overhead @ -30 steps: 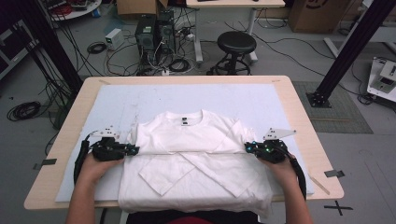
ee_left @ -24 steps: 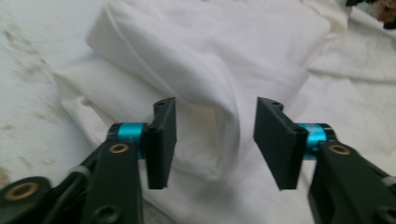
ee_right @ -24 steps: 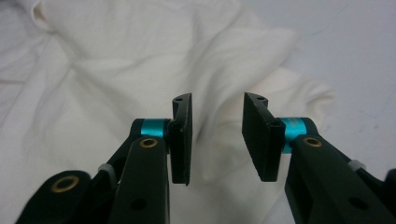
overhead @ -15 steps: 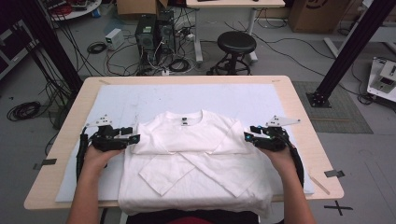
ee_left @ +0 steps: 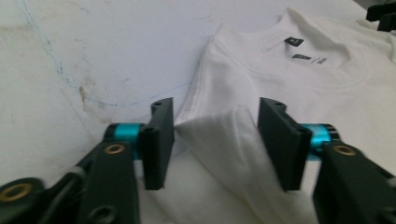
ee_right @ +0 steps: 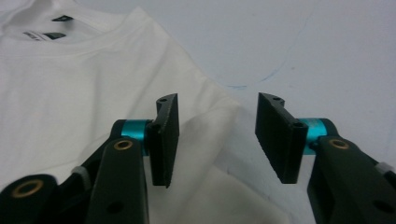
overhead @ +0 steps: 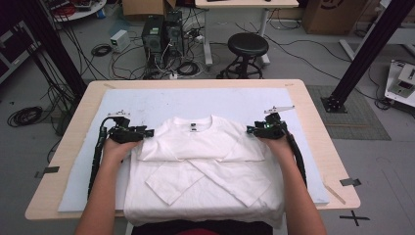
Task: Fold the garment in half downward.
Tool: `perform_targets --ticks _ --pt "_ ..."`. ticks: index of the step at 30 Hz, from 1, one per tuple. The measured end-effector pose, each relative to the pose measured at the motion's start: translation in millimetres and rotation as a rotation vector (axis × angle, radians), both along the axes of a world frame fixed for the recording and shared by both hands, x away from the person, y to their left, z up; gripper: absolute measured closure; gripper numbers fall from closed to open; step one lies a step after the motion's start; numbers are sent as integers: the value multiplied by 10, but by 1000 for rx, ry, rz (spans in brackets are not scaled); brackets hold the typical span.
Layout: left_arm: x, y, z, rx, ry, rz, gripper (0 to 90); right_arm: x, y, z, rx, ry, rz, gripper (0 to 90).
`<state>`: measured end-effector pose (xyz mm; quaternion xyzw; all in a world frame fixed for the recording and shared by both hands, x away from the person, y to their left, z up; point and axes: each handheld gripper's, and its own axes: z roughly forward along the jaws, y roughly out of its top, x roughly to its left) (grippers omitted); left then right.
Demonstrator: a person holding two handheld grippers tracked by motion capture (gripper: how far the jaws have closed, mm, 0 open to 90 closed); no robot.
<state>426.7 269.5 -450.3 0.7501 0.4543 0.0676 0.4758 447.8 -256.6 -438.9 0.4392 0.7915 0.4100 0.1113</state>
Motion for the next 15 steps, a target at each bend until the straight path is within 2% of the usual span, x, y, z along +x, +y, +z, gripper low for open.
perform_targets --ticks 2,4,5,7,11,12,14,15 --pt "5 14 1 -1 -9 -23 637 68 21 -75 -21 37 13 709" --pt "0 26 20 -21 -22 -37 723 78 26 -87 -43 27 12 850" --pt "-5 31 37 -19 -36 -38 770 65 27 -70 -43 25 19 882" --pt "-22 46 79 -16 -58 -31 798 23 27 -14 -66 -8 19 890" --pt "-56 111 158 -65 -112 11 789 -73 -20 110 -68 -83 2 891" --pt "-47 118 156 -62 -108 20 772 -85 -36 121 -70 -97 2 892" --pt "-22 109 121 -25 -86 43 750 -93 -58 112 -70 -86 -6 891" --pt "-3 104 91 -8 -74 69 695 -88 -63 95 -70 -76 -8 891"
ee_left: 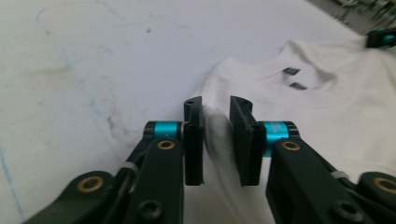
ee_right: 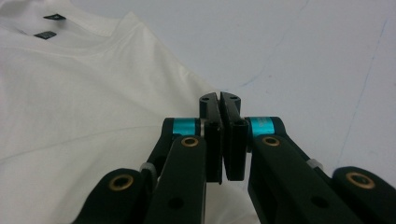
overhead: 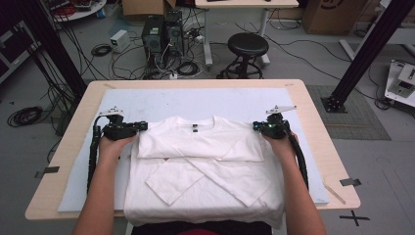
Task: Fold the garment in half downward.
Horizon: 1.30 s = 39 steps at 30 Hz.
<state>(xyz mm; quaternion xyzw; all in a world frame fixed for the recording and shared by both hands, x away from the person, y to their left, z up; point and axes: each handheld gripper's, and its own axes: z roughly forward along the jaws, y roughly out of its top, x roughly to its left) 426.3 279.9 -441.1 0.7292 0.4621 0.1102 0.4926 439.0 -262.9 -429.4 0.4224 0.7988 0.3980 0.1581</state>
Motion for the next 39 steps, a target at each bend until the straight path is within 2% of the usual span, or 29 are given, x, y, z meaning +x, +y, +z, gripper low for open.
perform_targets --ticks 2,4,5,7,10,13,17,23,30,33,39 --pt "37 -3 -60 18 34 29 613 9 14 -32 -12 8 3 890" --pt "70 2 -112 15 62 54 519 4 51 -40 -30 2 10 889" --pt "82 2 -124 13 74 61 519 3 66 -38 -39 -8 8 888" --pt "97 -11 -117 27 76 38 552 4 83 -35 -32 -19 10 881" --pt "111 -81 -103 51 64 -19 709 14 79 -50 -27 -1 6 879" --pt "93 -119 -55 68 32 -39 806 22 65 -73 -21 24 13 884" --pt "35 -101 35 61 -11 -63 819 -8 53 -36 2 4 24 888" --pt "-129 -52 216 4 -83 -97 823 -82 7 37 45 -24 43 888" --pt "-330 -20 360 -50 -156 -146 824 -282 -36 163 73 -80 73 889" --pt "-403 -36 403 -122 -166 -196 824 -381 -57 217 85 -97 87 888" --pt "-563 -99 539 -126 -218 -238 826 -580 -59 345 104 -149 120 889"
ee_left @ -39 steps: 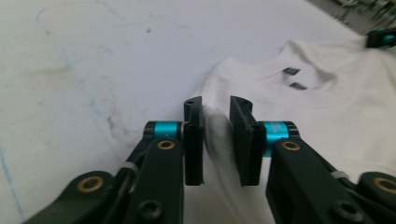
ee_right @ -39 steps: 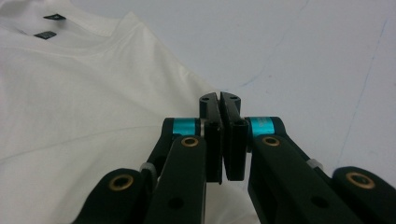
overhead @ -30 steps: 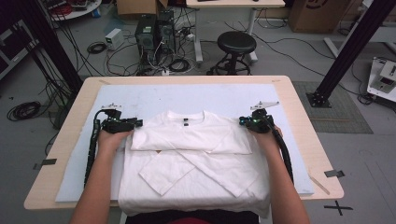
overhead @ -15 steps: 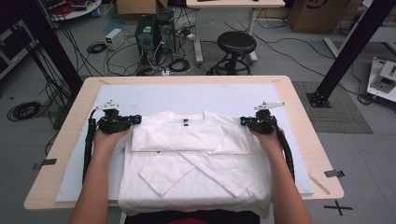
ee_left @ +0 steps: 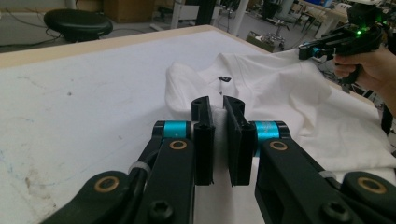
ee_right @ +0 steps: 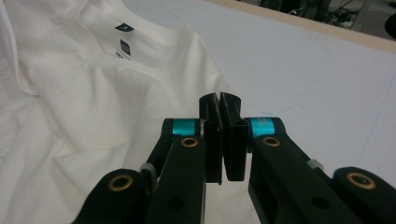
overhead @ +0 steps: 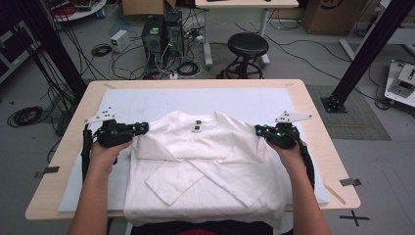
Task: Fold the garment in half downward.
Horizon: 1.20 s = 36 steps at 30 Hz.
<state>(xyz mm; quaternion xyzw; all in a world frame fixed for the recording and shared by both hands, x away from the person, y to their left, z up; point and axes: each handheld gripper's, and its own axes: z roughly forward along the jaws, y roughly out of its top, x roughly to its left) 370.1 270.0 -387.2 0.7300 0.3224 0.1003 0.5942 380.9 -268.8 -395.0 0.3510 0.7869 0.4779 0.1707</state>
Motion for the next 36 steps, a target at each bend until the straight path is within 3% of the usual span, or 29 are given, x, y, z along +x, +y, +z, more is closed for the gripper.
perform_targets --ticks 4,9,17,19,21,23,24,29,32,36 --pt "-74 44 43 21 -18 11 827 -116 -30 81 23 -29 15 889" --pt "-199 129 -7 25 -13 1 827 -253 -88 104 49 -43 31 889" --pt "-513 162 -223 63 27 -37 826 -600 -199 -83 55 -7 46 888" --pt "-587 167 -312 79 52 -45 824 -691 -209 -148 51 2 51 888" --pt "-624 172 -425 66 91 -56 816 -762 -209 -218 44 17 52 886" --pt "-624 158 -506 51 133 -74 766 -796 -212 -291 41 31 58 858" --pt "-619 150 -522 58 146 -67 688 -803 -215 -323 42 39 54 818" --pt "-549 111 -475 51 139 -11 468 -766 -254 -381 79 59 29 694" --pt "-470 60 -402 48 127 11 423 -722 -240 -316 92 41 24 648" --pt "-348 -60 -307 69 112 -14 399 -636 -149 -200 91 18 50 638"
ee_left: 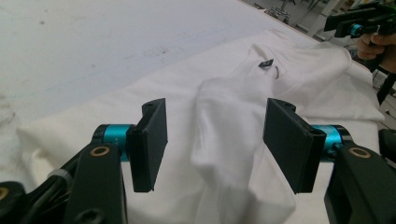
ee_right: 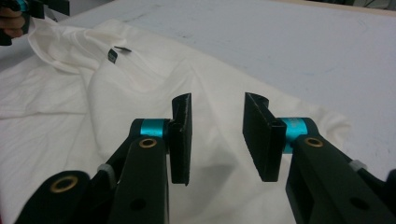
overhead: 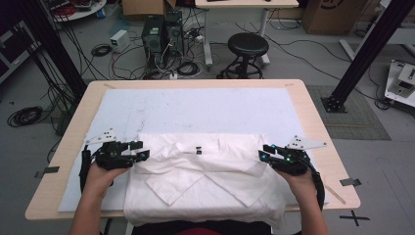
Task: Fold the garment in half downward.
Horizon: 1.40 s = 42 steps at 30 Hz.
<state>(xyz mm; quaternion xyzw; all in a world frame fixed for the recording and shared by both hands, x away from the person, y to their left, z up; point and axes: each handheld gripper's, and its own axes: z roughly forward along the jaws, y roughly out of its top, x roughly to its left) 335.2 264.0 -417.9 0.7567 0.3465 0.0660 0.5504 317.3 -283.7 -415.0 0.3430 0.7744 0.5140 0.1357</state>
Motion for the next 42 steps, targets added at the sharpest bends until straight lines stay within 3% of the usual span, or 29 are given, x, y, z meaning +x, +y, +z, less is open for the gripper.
perform_targets --ticks 5,11,14,17,19,22,25,33,37,42 --pt "141 -165 -9 26 18 -28 392 185 236 58 -18 12 60 628" --pt "199 -300 -143 66 59 -44 391 415 474 -63 -69 109 93 597" --pt "189 -363 -176 110 77 -67 400 500 568 -177 -134 163 93 596" --pt "155 -408 -186 156 85 -117 501 519 613 -284 -158 212 114 670" --pt "118 -441 -178 188 70 -147 624 484 622 -314 -162 205 123 787" --pt "40 -488 -157 224 38 -183 754 399 619 -284 -166 158 129 833" --pt "-31 -457 -165 195 11 -193 827 332 583 -252 -143 128 146 843" --pt "-253 -297 -146 68 -17 -242 837 90 428 -194 -51 76 184 842" --pt "-369 -258 -152 64 -17 -275 836 -74 347 -154 -14 39 222 842" --pt "-528 -273 -255 42 20 -331 826 -316 290 -208 -11 58 223 842"
